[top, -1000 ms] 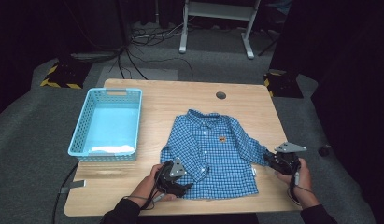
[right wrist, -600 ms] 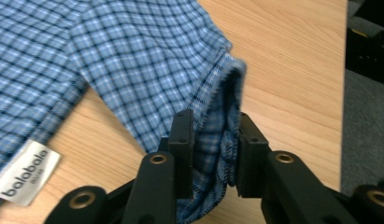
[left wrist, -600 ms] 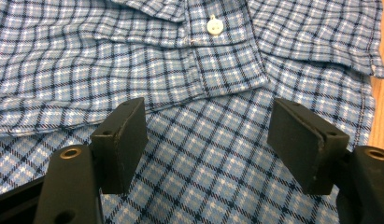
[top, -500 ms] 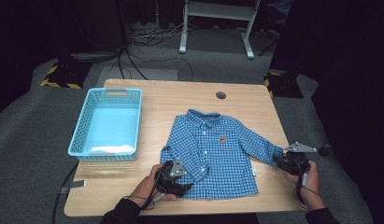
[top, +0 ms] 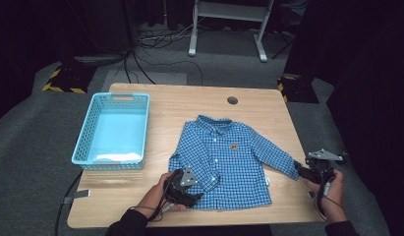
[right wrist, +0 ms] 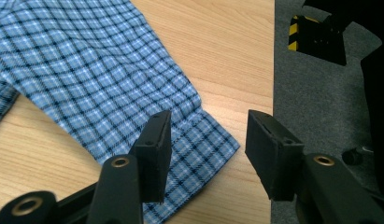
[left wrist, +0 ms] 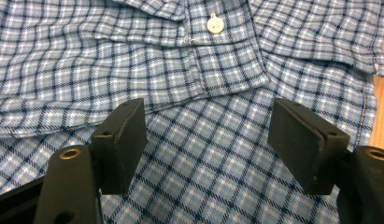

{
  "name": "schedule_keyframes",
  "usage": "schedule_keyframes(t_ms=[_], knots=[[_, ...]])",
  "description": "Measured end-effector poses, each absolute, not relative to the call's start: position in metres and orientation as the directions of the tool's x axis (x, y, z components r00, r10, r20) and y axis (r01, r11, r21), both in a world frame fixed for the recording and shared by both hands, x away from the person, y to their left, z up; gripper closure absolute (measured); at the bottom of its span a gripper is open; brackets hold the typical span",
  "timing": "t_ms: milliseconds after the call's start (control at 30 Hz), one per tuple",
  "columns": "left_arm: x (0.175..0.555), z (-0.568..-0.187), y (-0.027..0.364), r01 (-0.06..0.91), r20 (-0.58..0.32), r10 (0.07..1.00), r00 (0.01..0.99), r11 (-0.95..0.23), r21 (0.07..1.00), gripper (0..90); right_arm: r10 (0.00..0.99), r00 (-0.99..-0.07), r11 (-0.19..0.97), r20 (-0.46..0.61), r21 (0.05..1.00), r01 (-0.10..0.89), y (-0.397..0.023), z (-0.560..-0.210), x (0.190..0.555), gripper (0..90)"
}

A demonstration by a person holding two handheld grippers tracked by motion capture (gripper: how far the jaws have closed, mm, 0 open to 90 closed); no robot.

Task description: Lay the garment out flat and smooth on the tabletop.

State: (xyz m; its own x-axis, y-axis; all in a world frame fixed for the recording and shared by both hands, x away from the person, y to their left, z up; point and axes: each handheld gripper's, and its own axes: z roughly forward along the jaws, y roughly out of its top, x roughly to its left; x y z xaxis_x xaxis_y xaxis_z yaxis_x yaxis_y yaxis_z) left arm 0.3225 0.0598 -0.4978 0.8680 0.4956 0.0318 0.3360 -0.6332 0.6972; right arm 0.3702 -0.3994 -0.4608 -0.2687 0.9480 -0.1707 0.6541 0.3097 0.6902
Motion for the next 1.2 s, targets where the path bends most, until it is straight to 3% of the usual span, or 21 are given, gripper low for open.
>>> schedule_keyframes(t_ms=[133,433,800,1200], knots=[[0.316,-0.492,0.051,0.315,0.113,0.505,0.856,-0.682,0.66,28.1,0.944,-0.288,0.315,-0.162,0.704,0.636,-0.395,-0.457,0.367,50.2],[0.312,-0.482,0.034,0.267,0.158,0.488,0.858,-0.688,0.675,27.1,0.912,-0.4,0.333,-0.093,0.735,0.591,-0.37,-0.449,0.362,40.7],[0.319,-0.474,0.015,0.25,0.158,0.463,0.872,-0.7,0.669,29.9,0.779,-0.618,0.498,-0.107,0.704,0.506,-0.29,-0.455,0.362,33.8],[0.343,-0.479,-0.021,0.322,0.141,0.504,0.852,-0.718,0.618,36.1,0.729,-0.678,0.556,-0.092,0.657,0.509,-0.248,-0.474,0.383,33.2]])
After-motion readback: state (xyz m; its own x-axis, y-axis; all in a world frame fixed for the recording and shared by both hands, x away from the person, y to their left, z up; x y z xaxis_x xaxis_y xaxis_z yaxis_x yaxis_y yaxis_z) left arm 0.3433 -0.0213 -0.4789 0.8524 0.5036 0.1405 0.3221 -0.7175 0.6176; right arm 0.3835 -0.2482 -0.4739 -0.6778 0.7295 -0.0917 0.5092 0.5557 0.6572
